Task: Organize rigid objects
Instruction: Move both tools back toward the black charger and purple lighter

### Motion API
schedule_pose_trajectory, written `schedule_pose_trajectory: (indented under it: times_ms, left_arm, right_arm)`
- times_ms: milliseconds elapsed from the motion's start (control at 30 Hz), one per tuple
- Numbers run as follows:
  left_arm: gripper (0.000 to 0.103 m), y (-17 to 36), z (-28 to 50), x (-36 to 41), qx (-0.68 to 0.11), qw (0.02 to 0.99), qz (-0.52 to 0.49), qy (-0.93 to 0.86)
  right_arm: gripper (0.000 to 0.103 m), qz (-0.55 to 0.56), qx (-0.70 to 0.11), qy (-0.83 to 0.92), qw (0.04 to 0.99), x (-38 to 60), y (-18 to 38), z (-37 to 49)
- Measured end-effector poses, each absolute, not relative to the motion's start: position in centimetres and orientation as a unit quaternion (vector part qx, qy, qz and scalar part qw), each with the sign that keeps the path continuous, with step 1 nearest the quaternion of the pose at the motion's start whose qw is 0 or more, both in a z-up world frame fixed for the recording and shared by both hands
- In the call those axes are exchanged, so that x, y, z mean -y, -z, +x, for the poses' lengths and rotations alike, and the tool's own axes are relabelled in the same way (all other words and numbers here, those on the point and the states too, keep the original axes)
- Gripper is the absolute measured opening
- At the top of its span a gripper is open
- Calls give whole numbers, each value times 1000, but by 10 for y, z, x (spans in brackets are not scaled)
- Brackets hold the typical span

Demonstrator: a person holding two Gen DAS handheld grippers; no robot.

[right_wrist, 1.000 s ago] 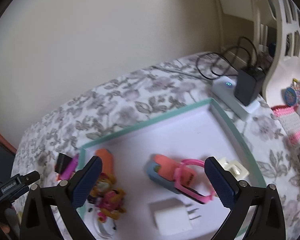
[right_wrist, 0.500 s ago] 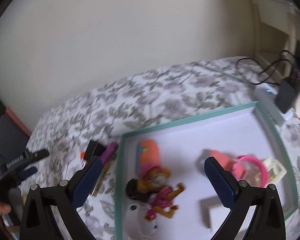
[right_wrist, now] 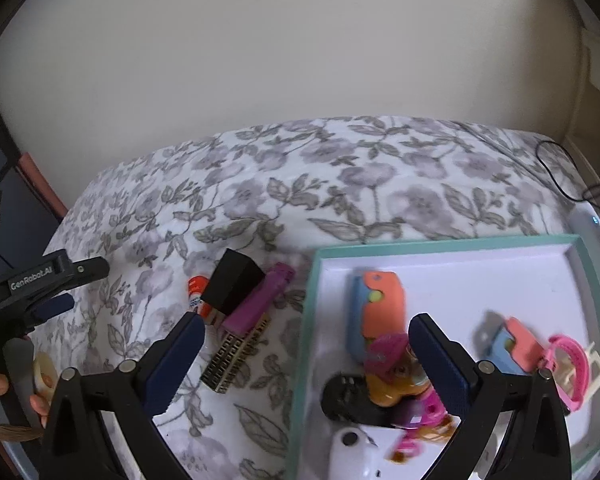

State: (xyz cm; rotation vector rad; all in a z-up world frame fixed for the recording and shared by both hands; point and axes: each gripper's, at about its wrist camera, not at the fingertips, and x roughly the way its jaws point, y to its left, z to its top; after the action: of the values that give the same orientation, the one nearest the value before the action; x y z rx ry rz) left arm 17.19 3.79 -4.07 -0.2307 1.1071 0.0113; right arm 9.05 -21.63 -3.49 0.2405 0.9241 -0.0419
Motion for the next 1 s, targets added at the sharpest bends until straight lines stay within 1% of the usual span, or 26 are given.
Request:
schedule_pose_trajectory:
  times_ms: [233, 300, 333, 400, 533, 600, 767, 867, 967, 1000]
  left_arm:
    - [94, 54, 182, -36, -546, 827, -132, 8]
    - [94, 56, 184, -33, -550, 825, -133, 12]
    - [94, 57, 185, -31, -550, 824, -134, 15]
    - [94, 59, 186, -29, -553, 822, -133, 17]
    - [94, 63, 189, -30, -557, 818, -145, 14]
    - [94, 66, 191, -30, -558, 817, -147, 13]
    - [94, 75, 197, -28, -564, 813, -148, 10]
    - [94, 80, 199, -25, -568, 810, -147, 12]
    - [94, 83, 199, -22, -570, 809, -145, 13]
    - [94, 84, 199, -21, -571, 808, -144, 13]
  right_arm:
    - [103, 114, -447, 7, 887, 207, 38, 108]
    - [102, 121, -447, 1, 886, 207, 38, 113]
    - [100, 126, -446, -3, 886, 206, 38, 116]
    - [93, 128, -447, -9, 885, 204, 39, 122]
    - [85, 136, -455, -23, 880, 198, 45, 133]
    - [78, 136, -459, -26, 877, 193, 48, 137]
    - [76, 125, -469, -38, 873, 179, 55, 148]
    - [67, 116, -475, -42, 871, 169, 61, 154]
    - [66, 108, -481, -45, 869, 161, 68, 160]
    - [63, 104, -483, -45, 868, 159, 71, 162]
